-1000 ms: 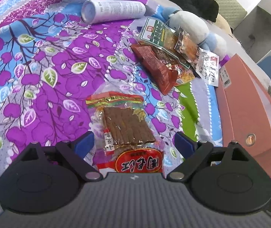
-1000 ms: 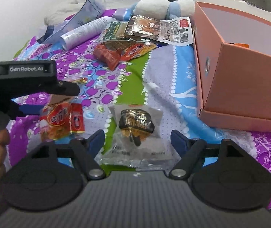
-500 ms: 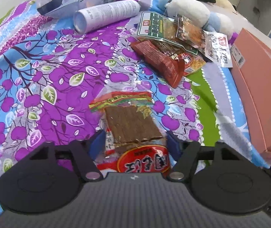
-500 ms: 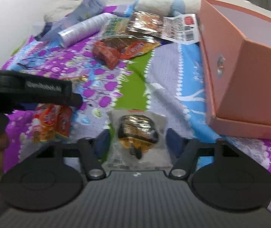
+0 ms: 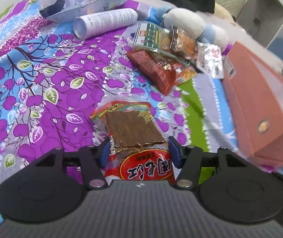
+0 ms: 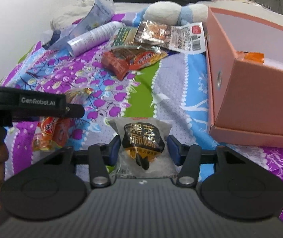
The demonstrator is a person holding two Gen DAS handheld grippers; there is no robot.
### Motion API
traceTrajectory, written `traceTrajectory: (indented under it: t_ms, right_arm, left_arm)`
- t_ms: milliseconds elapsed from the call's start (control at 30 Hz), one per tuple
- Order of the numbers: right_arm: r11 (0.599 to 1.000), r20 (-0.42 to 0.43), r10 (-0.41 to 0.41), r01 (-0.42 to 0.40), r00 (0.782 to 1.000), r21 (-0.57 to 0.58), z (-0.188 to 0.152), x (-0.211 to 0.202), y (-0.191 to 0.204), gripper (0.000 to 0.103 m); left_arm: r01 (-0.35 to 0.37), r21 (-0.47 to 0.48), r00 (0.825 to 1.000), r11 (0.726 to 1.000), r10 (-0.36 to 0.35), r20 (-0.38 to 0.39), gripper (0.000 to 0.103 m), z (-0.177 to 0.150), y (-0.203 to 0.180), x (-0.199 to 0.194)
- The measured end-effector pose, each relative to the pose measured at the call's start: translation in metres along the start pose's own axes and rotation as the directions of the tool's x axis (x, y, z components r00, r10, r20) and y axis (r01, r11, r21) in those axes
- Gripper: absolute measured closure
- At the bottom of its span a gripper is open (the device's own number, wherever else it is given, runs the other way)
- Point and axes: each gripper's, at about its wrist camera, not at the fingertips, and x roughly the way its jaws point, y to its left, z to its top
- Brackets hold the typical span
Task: Organize snacks
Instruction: 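Lift the stick packet with the left tool while the right tool lifts the black-labelled packet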
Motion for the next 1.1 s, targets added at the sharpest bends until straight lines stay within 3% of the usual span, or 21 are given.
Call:
traceTrajectory:
  t_ms: [767, 1100]
  right_arm:
    - [0.997, 0.094, 0.044, -0.05, 0.995, 0.058, 0.021, -0.062, -0.001, 0.049]
    - [0.997, 0.111, 0.015, -0.023, 0.994, 0.073, 0.027, -0.072, -0.016, 0.049]
  left_arm:
    - [0.097, 0.04, 0.993, 0.994, -0.1, 0.063, 0.04, 0.001, -0.02, -0.081]
    - [0.148, 0.068, 0.987, 0.987, -0.152, 0.055, 0.04, 0.012, -0.047, -0.08]
